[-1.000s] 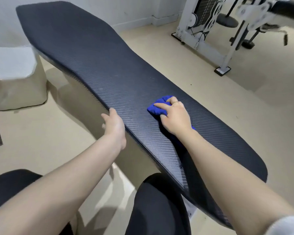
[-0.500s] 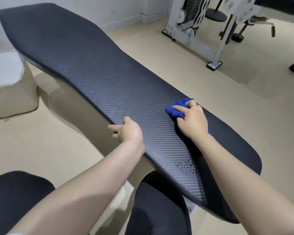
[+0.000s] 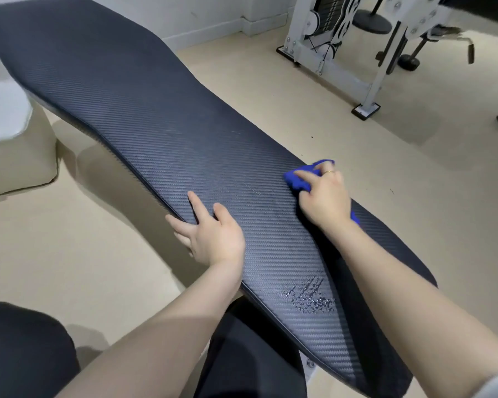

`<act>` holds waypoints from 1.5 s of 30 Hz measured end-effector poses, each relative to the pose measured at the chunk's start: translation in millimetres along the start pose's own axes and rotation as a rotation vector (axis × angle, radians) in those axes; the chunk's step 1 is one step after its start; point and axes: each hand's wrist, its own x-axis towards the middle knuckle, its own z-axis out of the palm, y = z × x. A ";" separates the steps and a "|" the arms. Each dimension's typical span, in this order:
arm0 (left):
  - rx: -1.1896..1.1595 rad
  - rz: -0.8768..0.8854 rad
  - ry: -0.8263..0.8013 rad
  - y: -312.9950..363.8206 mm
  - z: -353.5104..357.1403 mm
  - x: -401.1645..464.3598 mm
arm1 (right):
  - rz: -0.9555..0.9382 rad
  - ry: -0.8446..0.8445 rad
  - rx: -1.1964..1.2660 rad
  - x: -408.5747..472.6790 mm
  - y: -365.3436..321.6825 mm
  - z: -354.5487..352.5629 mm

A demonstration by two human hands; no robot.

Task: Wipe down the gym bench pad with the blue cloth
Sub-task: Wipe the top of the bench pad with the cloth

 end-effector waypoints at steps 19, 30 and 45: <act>-0.060 0.244 -0.233 -28.6 -29.0 4.5 | -0.432 -0.145 0.063 -36.0 -19.5 -2.5; -0.199 0.198 -0.181 -36.9 -25.5 9.0 | -0.689 -0.283 0.089 -106.0 -45.4 -9.1; -0.417 0.111 -0.232 -47.8 -32.9 7.4 | -0.540 -0.197 0.061 -102.1 -42.9 -8.9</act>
